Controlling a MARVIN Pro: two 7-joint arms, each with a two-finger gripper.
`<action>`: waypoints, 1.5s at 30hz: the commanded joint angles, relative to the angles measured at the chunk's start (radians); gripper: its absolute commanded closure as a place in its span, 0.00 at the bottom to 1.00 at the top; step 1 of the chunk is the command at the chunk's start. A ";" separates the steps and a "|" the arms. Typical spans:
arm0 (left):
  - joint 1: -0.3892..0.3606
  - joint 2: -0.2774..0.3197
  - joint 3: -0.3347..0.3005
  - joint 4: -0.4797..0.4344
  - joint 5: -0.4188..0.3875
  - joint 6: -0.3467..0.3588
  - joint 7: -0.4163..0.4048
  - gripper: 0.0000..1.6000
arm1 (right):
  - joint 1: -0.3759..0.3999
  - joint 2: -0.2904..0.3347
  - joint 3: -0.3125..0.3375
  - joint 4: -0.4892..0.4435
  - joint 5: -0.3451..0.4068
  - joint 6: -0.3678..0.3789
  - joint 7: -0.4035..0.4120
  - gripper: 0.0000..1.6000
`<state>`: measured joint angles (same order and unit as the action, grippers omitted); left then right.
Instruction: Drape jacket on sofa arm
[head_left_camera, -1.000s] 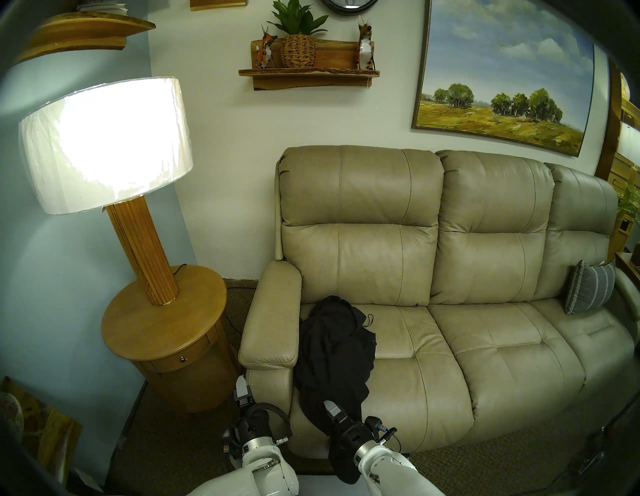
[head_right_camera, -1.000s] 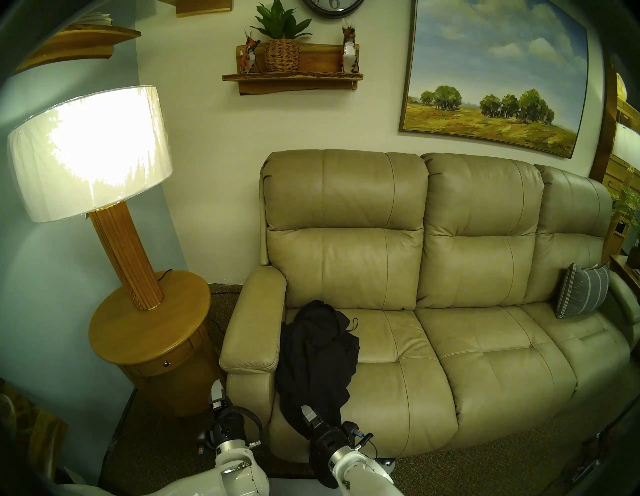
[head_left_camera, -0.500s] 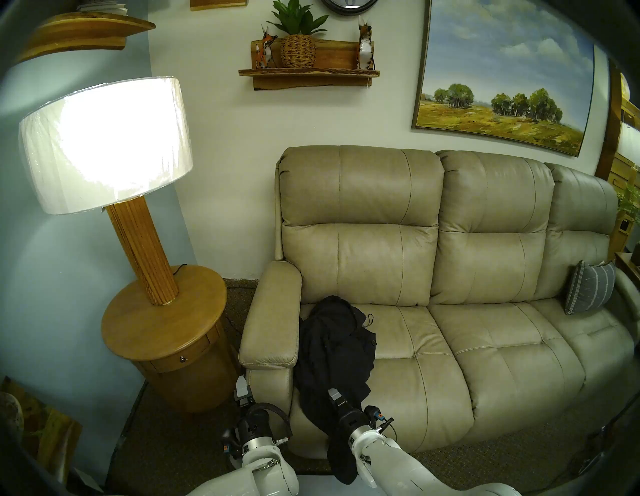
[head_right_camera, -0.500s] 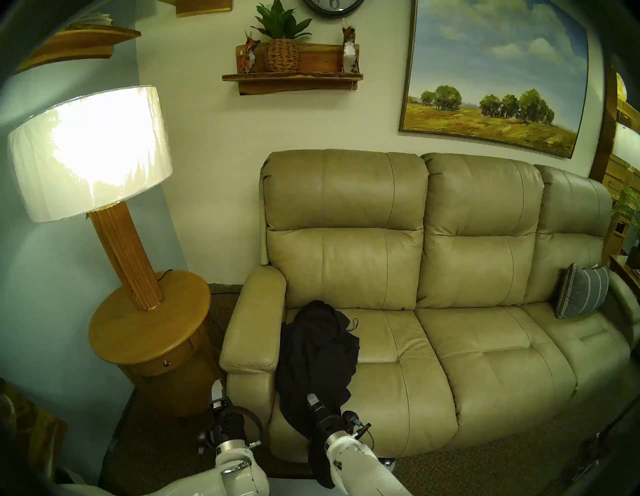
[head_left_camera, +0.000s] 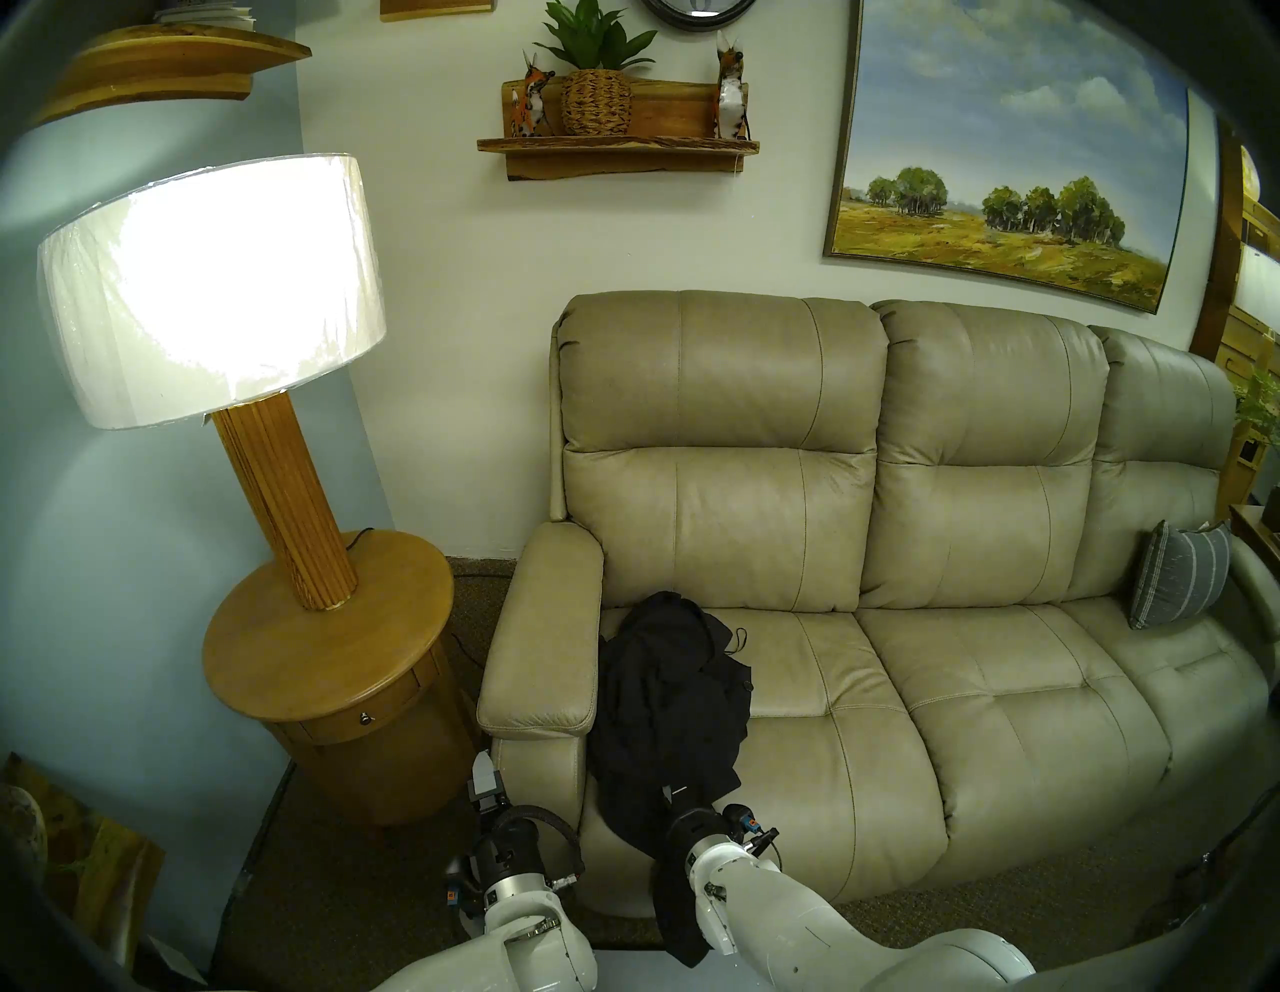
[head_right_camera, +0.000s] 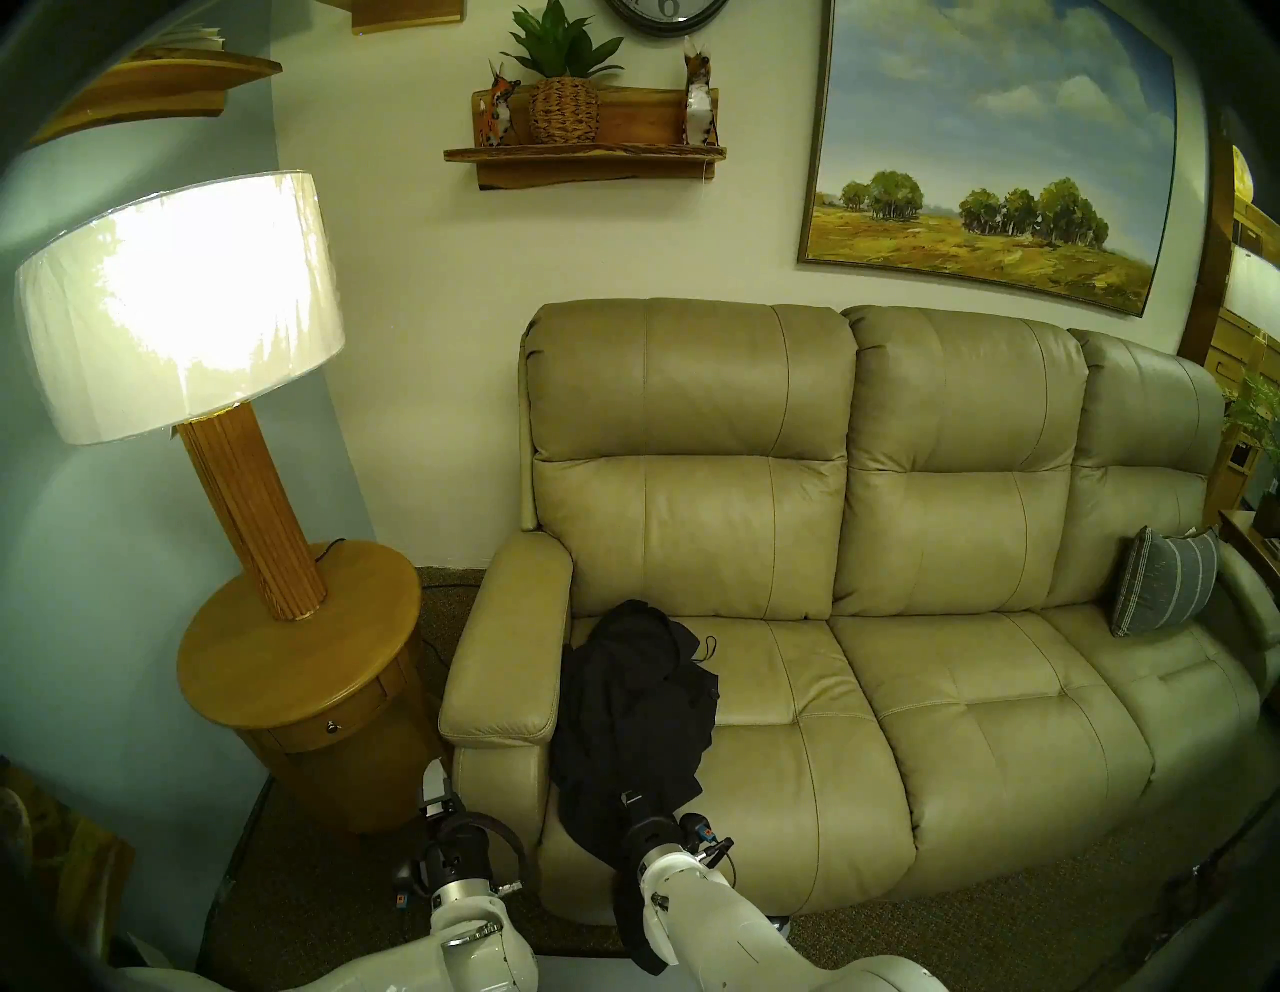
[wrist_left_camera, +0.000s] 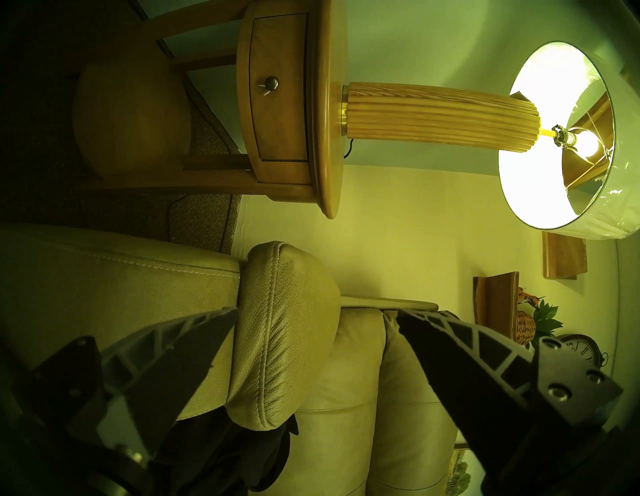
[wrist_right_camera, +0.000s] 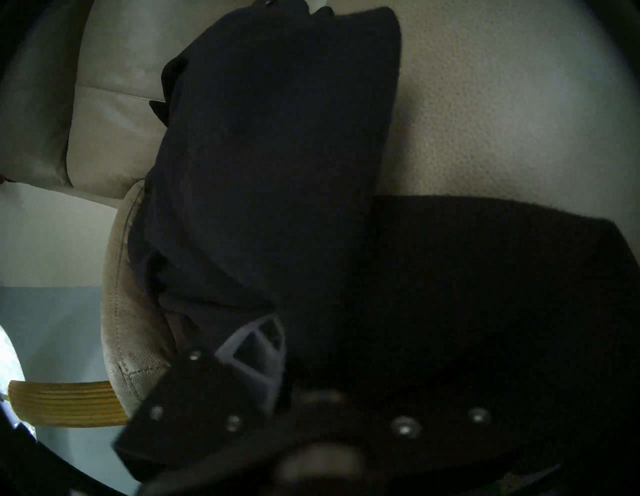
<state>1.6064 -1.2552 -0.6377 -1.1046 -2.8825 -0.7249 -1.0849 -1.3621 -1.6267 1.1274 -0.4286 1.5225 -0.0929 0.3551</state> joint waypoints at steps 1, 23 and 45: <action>0.000 -0.002 -0.003 -0.006 0.003 0.000 -0.008 0.00 | -0.022 0.012 -0.121 -0.070 0.037 -0.023 0.115 1.00; -0.003 -0.001 0.000 -0.005 0.003 0.000 -0.001 0.00 | 0.037 0.011 -0.259 -0.342 -0.089 -0.267 0.417 1.00; -0.001 -0.001 -0.001 -0.007 0.003 0.000 -0.005 0.00 | 0.168 -0.044 -0.472 -0.429 -0.316 -0.471 0.428 1.00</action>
<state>1.6042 -1.2533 -0.6355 -1.1039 -2.8824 -0.7249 -1.0795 -1.2968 -1.5991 0.7416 -0.8393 1.2786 -0.5259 0.8174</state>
